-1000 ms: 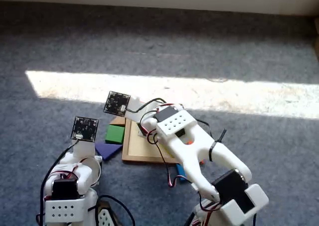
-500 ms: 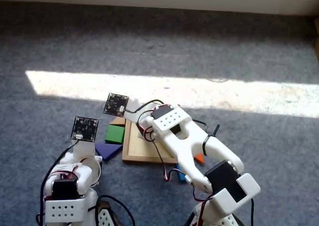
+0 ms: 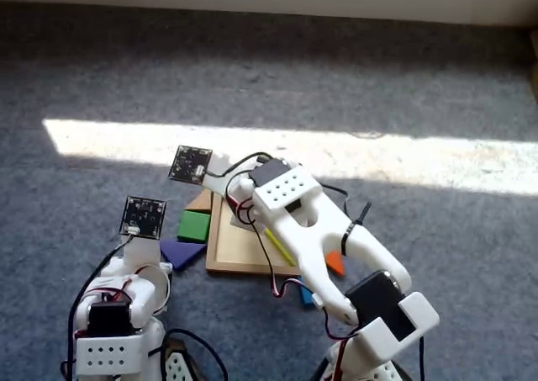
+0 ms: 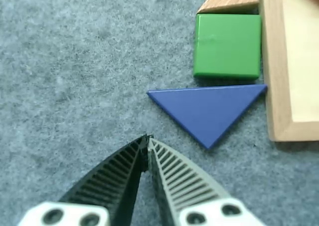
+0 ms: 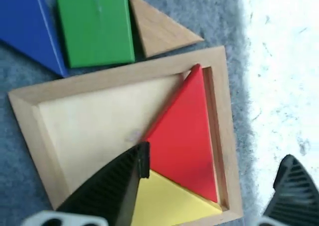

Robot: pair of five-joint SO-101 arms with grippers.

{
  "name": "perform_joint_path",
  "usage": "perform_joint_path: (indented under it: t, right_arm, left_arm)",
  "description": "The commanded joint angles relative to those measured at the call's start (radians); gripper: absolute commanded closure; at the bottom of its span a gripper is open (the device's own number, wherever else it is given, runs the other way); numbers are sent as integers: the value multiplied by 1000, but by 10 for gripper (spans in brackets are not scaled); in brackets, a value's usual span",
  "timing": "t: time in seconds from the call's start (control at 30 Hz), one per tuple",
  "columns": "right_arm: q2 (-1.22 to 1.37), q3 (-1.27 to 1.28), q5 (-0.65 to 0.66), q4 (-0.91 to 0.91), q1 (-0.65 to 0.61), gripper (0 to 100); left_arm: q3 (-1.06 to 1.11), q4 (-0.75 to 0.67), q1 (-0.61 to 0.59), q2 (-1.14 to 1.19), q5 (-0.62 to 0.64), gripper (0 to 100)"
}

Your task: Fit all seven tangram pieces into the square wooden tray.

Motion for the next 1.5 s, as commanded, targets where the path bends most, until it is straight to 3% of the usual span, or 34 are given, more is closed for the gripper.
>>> perform_joint_path:
  t: [0.0,0.1,0.2,0.57,1.0,1.2,1.47]
  right_arm:
    - [-21,-102,-135,15,-1,726]
    - [-16,-137,-216,15,4,855]
    - [-13,-137,-262,13,4,916]
    - [27,48,-359,-237,8,923]
    - [45,87,-354,-254,134,923]
    - [-36,79,-354,-196,134,924]
    - [-490,131,-362,76,134,924]
  left_arm:
    - [21,6,-12,-45,-8,993]
    - [21,6,-12,-45,-8,993]
    - [21,6,-12,-45,-8,993]
    - [21,6,-12,-45,-8,993]
    - [21,6,-12,-45,-8,993]
    - [21,6,-12,-45,-8,993]
    - [21,6,-12,-45,-8,993]
